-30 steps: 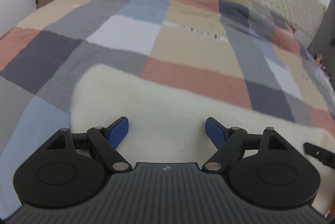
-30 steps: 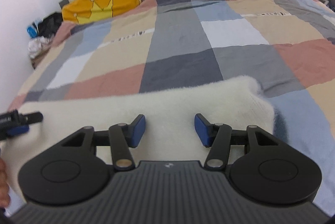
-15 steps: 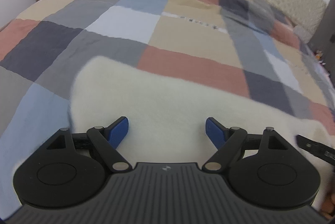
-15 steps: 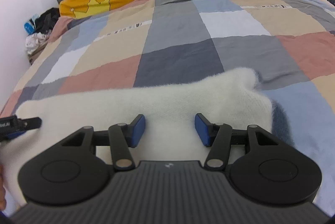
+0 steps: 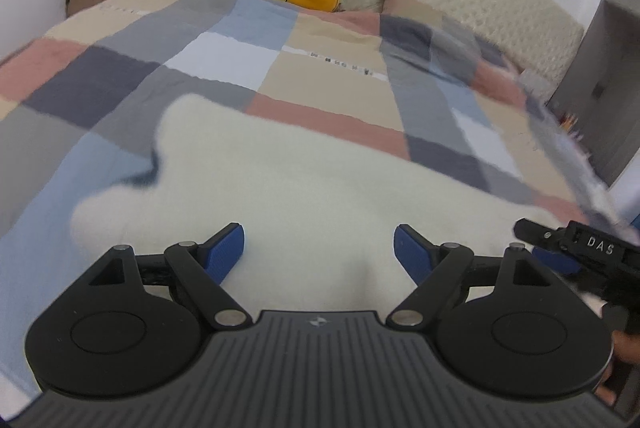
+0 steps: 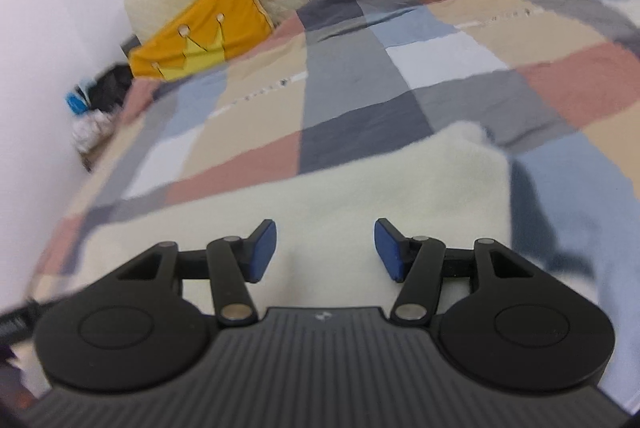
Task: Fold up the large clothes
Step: 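Open both tools and release the folded sweater onto the bed, then move both tools to the ends of the folded sweater roll and grasp them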
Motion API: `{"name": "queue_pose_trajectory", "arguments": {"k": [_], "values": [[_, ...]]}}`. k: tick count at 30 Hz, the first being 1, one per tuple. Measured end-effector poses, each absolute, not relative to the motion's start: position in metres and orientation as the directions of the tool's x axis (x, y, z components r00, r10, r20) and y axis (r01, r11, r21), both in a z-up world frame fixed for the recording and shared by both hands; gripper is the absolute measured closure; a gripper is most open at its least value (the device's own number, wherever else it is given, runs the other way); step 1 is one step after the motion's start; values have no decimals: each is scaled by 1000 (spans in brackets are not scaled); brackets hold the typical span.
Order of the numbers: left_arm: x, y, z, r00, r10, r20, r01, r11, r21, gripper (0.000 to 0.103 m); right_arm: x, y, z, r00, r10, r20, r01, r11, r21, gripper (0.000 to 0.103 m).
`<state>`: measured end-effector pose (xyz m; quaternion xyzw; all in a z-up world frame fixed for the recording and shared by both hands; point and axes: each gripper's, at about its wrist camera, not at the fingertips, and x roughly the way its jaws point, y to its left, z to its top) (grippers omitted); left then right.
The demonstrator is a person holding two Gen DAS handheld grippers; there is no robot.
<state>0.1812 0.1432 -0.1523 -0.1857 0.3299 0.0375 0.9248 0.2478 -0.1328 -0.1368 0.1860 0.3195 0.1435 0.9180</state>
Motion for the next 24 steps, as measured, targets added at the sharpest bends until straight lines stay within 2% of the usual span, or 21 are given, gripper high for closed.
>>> {"name": "queue_pose_trajectory", "arguments": {"k": [8,12,15,18,24], "values": [[134,150,-167,753,-181,-633,-210,845,-491,18,202,-135,-133,704,540,-462,-149,748,647,41],[126,159,-179,737,-246,-630,-251,766,-592,18,185,-124,-145,651,614,-447,-127,668,733,41],[124,170,-194,716,-301,-630,-304,677,-670,18,177,-111,-160,604,642,-471,-92,644,760,38],[125,177,-202,712,-330,-620,-325,628,-707,18,178,-102,-178,554,665,-500,-38,621,783,38],[132,184,-213,706,-361,-609,-348,572,-743,18,180,-94,-200,507,719,-476,54,524,850,35]]}}
